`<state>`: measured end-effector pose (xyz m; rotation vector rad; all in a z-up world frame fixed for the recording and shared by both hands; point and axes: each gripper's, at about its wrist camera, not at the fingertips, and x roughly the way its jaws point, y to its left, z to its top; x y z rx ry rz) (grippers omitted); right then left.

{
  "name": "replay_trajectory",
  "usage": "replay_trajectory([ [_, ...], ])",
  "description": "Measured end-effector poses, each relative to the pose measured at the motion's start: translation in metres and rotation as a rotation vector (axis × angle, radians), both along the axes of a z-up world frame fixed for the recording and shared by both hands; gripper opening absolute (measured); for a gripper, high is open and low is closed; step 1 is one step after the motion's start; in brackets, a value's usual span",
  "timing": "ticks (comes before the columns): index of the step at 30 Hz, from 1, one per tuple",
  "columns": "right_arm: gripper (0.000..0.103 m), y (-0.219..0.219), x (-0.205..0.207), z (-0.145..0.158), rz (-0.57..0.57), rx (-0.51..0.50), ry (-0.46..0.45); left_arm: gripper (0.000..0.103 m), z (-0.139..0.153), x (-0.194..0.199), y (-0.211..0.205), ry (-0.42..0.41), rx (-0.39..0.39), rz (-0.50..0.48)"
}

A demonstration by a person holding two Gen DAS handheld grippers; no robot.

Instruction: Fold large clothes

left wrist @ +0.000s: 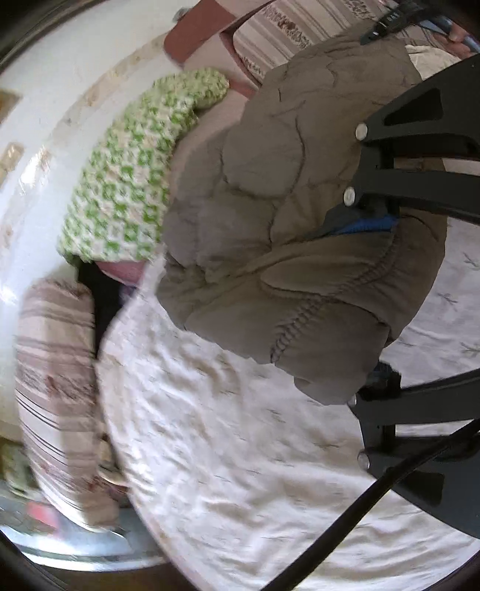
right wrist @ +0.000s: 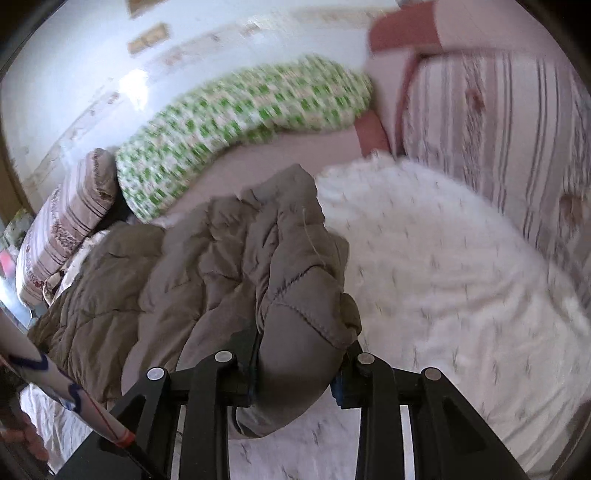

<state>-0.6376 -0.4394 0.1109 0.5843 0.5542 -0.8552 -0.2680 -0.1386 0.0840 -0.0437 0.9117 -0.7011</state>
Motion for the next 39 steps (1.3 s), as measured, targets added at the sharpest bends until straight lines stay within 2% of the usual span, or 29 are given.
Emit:
replay_trajectory([
  [2,0.043,-0.016,-0.006,-0.022,-0.015,0.127,-0.002,0.064,-0.017,0.007,0.005,0.081,0.010,0.029],
  [3,0.050,-0.022,-0.010,-0.030,-0.023,0.182,-0.017,0.068,-0.028,0.014,0.009,0.153,0.012,0.052],
  [4,0.056,-0.031,-0.021,-0.040,-0.052,0.268,-0.065,0.069,-0.034,0.018,0.013,0.193,0.001,0.064],
  [6,0.086,-0.043,-0.043,-0.050,-0.135,0.373,-0.126,0.074,-0.044,0.029,0.026,0.301,-0.053,0.093],
  [9,0.088,-0.053,-0.084,-0.055,-0.275,0.445,-0.231,0.074,-0.047,0.042,0.048,0.387,-0.141,0.152],
  [10,0.088,-0.054,-0.098,-0.052,-0.323,0.428,-0.247,0.074,-0.044,0.045,0.056,0.374,-0.148,0.193],
  [12,0.088,-0.053,-0.111,-0.035,-0.365,0.330,-0.234,0.074,-0.033,0.045,0.069,0.292,-0.140,0.285],
  [14,0.083,-0.047,-0.101,-0.020,-0.313,0.257,-0.232,0.074,-0.016,0.041,0.070,0.193,-0.129,0.320],
  [16,0.071,-0.035,-0.076,-0.002,-0.202,0.156,-0.222,0.074,0.002,0.031,0.059,0.093,-0.121,0.300],
  [18,0.061,-0.017,-0.031,0.013,-0.055,0.043,-0.155,0.074,0.021,0.016,0.037,-0.011,-0.099,0.218],
  [20,0.054,0.000,0.010,0.019,0.055,-0.023,-0.128,0.075,0.039,-0.008,0.005,-0.119,-0.078,0.103],
  [22,0.047,0.014,0.051,0.018,0.148,-0.068,-0.094,0.080,0.051,-0.035,-0.036,-0.210,-0.037,-0.069],
  [23,0.037,0.016,0.065,0.016,0.167,-0.083,-0.071,0.081,0.053,-0.045,-0.056,-0.229,-0.016,-0.148],
  [24,0.033,0.017,0.084,0.013,0.192,-0.094,-0.049,0.081,0.052,-0.058,-0.081,-0.248,0.008,-0.226],
  [26,0.033,0.012,0.107,0.003,0.212,-0.078,-0.026,0.081,0.047,-0.069,-0.110,-0.267,0.024,-0.293],
  [28,0.033,-0.001,0.127,-0.017,0.203,-0.040,0.018,0.081,0.032,-0.070,-0.144,-0.251,0.090,-0.357],
  [29,0.033,-0.011,0.133,-0.024,0.200,-0.026,0.031,0.081,0.022,-0.064,-0.156,-0.236,0.117,-0.357],
  [33,0.033,-0.037,0.147,-0.051,0.196,0.035,0.066,0.090,-0.006,-0.034,-0.174,-0.175,0.132,-0.325],
  [36,0.033,-0.049,0.159,-0.063,0.196,0.056,0.091,0.095,-0.014,-0.027,-0.184,-0.191,0.150,-0.333],
  [39,0.034,-0.052,0.172,-0.070,0.187,0.046,0.123,0.097,-0.025,-0.017,-0.189,-0.166,0.156,-0.337],
])
